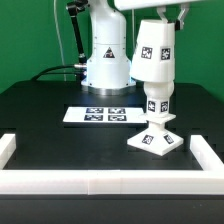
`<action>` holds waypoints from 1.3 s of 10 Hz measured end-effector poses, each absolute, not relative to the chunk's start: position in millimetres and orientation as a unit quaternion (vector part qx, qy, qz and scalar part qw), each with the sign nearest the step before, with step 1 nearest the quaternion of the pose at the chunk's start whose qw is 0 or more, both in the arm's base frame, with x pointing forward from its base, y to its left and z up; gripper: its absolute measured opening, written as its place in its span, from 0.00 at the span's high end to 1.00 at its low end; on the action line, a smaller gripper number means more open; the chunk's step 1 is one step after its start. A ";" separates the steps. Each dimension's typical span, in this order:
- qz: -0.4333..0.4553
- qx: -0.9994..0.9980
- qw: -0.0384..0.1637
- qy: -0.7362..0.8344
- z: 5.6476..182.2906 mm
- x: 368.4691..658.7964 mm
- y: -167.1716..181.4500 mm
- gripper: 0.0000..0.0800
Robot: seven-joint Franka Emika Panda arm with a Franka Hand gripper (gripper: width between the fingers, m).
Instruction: Assemble lamp
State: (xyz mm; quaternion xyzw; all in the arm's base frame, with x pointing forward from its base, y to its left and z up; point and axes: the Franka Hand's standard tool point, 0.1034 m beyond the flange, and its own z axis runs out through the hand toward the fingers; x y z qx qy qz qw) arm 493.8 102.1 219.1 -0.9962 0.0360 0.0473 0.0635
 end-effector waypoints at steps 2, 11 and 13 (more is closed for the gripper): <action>0.051 -0.996 0.060 0.037 199.9 495.2 112.4 0.94; 0.067 -0.996 0.060 0.029 168.7 489.4 103.4 0.67; 0.067 -0.996 0.060 0.019 169.6 486.5 94.1 0.42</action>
Offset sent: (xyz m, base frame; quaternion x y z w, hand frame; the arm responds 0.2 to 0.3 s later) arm 0.0044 -0.0009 -0.0259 -0.0139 0.0194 -0.0142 0.9996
